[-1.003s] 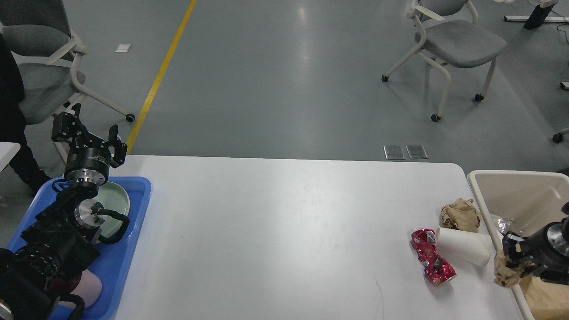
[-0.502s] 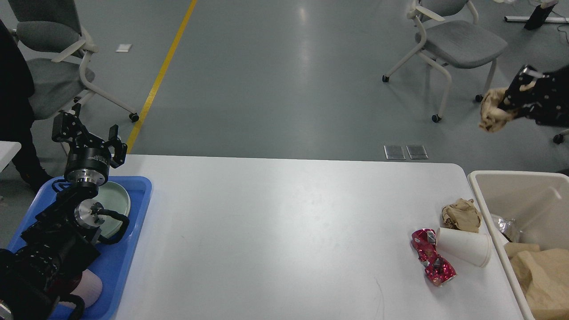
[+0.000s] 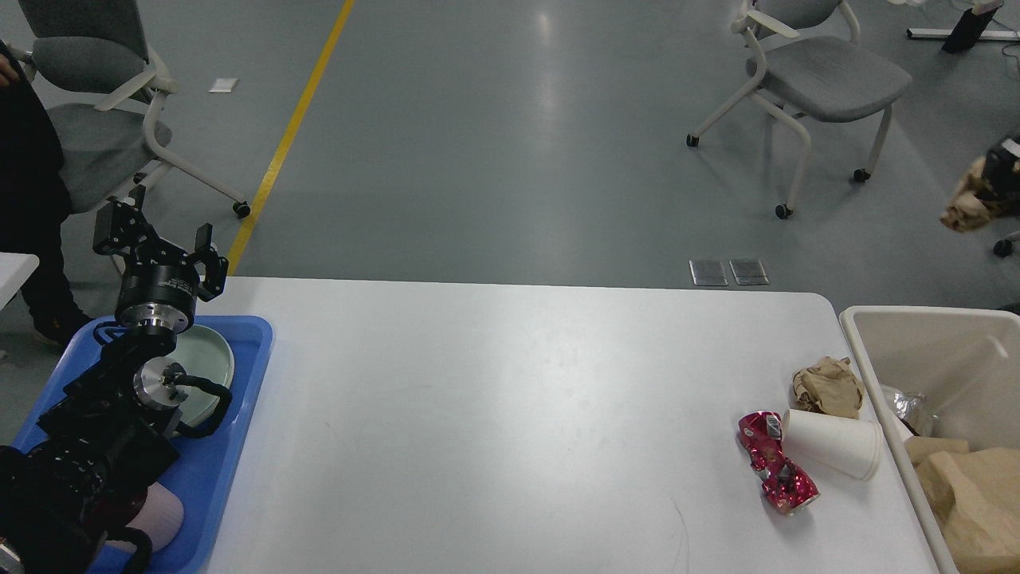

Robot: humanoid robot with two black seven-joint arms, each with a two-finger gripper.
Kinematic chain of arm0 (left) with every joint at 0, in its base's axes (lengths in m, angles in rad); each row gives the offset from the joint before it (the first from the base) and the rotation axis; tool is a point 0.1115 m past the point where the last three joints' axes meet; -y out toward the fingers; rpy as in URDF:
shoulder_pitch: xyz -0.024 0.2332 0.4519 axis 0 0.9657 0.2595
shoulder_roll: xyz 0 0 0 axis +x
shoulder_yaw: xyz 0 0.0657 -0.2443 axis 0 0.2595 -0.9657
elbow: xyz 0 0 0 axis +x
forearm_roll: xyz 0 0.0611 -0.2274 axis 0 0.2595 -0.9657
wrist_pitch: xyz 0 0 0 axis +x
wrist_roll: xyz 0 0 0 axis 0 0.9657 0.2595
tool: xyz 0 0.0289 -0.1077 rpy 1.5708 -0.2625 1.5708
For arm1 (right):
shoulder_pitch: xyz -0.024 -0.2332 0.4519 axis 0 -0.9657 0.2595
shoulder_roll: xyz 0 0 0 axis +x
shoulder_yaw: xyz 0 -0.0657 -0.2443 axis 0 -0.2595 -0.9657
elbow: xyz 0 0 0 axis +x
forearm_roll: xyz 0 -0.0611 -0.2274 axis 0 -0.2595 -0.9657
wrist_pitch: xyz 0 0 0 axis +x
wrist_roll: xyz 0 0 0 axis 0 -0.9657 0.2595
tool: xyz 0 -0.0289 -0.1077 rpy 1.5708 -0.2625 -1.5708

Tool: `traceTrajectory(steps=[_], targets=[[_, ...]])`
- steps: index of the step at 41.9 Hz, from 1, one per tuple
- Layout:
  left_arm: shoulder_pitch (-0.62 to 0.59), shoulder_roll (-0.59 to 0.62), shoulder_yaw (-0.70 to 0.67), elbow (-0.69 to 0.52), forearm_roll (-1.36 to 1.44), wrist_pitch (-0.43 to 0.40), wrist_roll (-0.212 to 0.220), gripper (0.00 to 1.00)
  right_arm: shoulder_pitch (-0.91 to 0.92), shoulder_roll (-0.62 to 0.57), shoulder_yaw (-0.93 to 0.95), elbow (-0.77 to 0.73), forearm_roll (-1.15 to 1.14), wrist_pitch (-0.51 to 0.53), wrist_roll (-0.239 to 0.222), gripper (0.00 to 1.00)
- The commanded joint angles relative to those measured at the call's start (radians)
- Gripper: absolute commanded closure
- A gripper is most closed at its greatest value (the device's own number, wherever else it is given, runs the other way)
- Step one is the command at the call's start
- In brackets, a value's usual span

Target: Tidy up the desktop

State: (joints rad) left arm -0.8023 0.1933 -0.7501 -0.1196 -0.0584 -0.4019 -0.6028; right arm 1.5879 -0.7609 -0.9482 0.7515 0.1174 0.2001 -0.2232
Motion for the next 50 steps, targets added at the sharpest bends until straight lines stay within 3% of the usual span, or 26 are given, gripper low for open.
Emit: traceTrajectory(steps=[1,15,22,30,41,50], targets=[[0.0,0.0,0.0,0.0,0.0,0.0,0.0,0.03,-0.259,0.02,0.015,-0.139,0.005,-0.113,0.002,0.0],[0.0,0.0,0.0,0.0,0.0,0.0,0.0,0.03,-0.488,0.126,0.02,-0.184,0.001,-0.113,0.002,0.0],[0.0,0.0,0.0,0.0,0.0,0.0,0.0,0.03,-0.47,0.155,0.016,-0.193,0.002,-0.111,0.002,0.0],[0.0,0.0,0.0,0.0,0.0,0.0,0.0,0.03,-0.28,0.187,-0.007,-0.144,0.005,-0.074,0.004,0.0],[0.0,0.0,0.0,0.0,0.0,0.0,0.0,0.03,0.187,0.307,-0.26,0.032,0.005,0.177,0.005,0.0],[0.0,0.0,0.0,0.0,0.0,0.0,0.0,0.03,0.512,0.439,-0.342,0.201,0.008,0.524,0.007,0.0]])
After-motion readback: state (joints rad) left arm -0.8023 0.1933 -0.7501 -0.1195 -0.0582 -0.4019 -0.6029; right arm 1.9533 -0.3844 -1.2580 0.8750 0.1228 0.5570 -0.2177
